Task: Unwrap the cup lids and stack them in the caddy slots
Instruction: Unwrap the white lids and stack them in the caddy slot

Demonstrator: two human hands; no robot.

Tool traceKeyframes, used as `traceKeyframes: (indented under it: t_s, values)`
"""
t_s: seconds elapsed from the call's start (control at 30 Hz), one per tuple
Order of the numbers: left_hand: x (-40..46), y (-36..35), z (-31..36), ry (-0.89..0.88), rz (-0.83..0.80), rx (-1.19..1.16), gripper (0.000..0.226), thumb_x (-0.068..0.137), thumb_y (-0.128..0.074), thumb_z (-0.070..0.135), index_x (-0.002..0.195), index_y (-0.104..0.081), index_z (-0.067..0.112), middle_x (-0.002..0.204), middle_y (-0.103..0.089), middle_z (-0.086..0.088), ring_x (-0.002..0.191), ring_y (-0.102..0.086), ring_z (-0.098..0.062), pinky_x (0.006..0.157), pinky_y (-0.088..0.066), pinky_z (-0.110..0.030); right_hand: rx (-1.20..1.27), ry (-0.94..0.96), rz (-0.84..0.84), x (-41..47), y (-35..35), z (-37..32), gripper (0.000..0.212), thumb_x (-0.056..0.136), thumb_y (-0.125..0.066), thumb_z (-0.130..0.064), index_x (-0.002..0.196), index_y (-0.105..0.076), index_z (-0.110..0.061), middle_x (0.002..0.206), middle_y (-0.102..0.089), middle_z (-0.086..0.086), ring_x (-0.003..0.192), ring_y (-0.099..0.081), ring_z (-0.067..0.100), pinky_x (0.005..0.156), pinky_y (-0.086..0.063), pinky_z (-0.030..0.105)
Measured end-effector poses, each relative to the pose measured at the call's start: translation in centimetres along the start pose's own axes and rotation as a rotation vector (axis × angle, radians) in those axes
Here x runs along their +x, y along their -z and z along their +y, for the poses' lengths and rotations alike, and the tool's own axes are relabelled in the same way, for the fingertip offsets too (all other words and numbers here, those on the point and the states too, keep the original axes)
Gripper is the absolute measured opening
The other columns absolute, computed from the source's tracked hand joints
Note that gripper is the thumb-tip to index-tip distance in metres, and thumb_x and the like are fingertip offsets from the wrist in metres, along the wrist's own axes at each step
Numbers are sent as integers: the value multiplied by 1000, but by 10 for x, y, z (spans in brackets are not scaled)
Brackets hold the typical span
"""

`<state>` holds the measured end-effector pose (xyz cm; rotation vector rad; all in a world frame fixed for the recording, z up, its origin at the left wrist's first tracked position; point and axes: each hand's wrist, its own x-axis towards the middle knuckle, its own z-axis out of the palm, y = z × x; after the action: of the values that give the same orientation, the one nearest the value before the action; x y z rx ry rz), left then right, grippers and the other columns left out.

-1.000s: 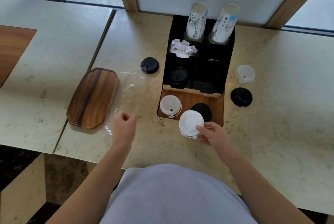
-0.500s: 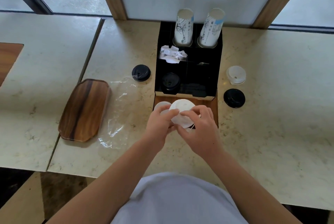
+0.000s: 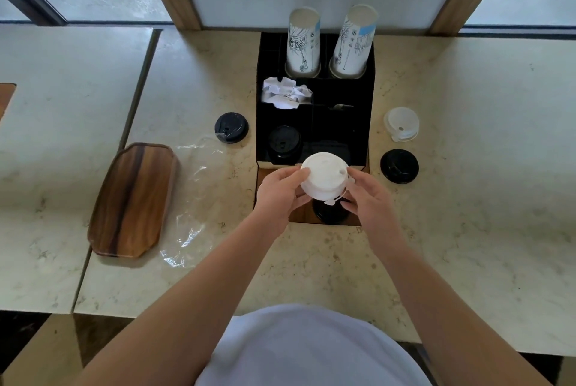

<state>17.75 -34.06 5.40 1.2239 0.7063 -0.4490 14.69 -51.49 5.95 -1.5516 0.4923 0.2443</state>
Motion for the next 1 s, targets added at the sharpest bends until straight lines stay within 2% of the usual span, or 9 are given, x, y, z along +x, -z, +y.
traceKeyframes:
  t_s: [0.17,0.3,0.43,0.6,0.63,0.73,0.83,0.9,1.0]
  values:
    - [26,-13,12,3,-6,94,23,96,-67,18,118,-68,13,119,-69,-7,106,-66,-19,75,-63,-30,-16,-52,51,25,7,4,25,102,-49,-15,113,-68,-25,118,-68,-2,107,-68,17,78,-60,26]
    - [49,-21,29,-123,-78,316,30,95,-67,18,125,-68,11,116,-71,-4,108,-68,-19,82,-62,-29,-60,-88,48,48,13,-4,37,98,-59,-32,135,-54,-31,111,-70,-9,93,-72,11,75,-61,30]
    - [68,-31,47,-252,-101,509,31,89,-73,29,119,-71,22,107,-74,8,101,-70,-9,88,-59,-30,-237,-93,-89,74,18,-12,41,88,-70,-39,127,-62,-28,100,-75,-5,85,-74,9,73,-63,31]
    - [86,-43,50,-173,8,337,15,97,-63,31,109,-71,25,104,-75,6,100,-72,-10,96,-58,-36,-70,-133,53,106,14,-15,39,84,-74,-30,121,-67,-18,99,-74,-2,94,-73,14,77,-63,36]
    - [87,-45,48,-141,17,308,19,99,-59,34,113,-69,23,104,-74,8,99,-72,-9,97,-57,-36,-114,-117,97,111,13,-15,40,85,-71,-31,123,-66,-17,98,-73,-5,91,-73,9,78,-63,34]
    - [87,-57,41,-57,-22,255,29,100,-53,44,119,-66,25,110,-73,11,105,-69,-9,100,-53,-36,-334,-26,188,120,9,-17,43,88,-65,-36,128,-63,-20,95,-70,-15,75,-68,-9,66,-54,10]
    - [87,-70,40,6,-36,220,49,98,-50,53,137,-58,25,129,-64,5,119,-60,-14,103,-49,-34,-361,-5,219,121,3,-18,47,90,-63,-40,132,-60,-20,103,-72,-8,81,-70,1,64,-50,9]
    - [89,-78,41,41,-36,213,58,97,-48,59,144,-51,26,136,-59,4,123,-55,-16,106,-45,-35,-421,20,227,122,-3,-18,44,94,-58,-38,134,-58,-18,98,-65,-10,79,-60,-5,57,-42,6]
    - [91,-88,41,88,-28,170,65,94,-47,67,143,-50,25,123,-62,9,114,-57,-10,106,-39,-36,-389,-70,152,131,-13,-15,38,98,-49,-35,129,-57,-14,99,-64,-2,82,-58,3,59,-43,17]
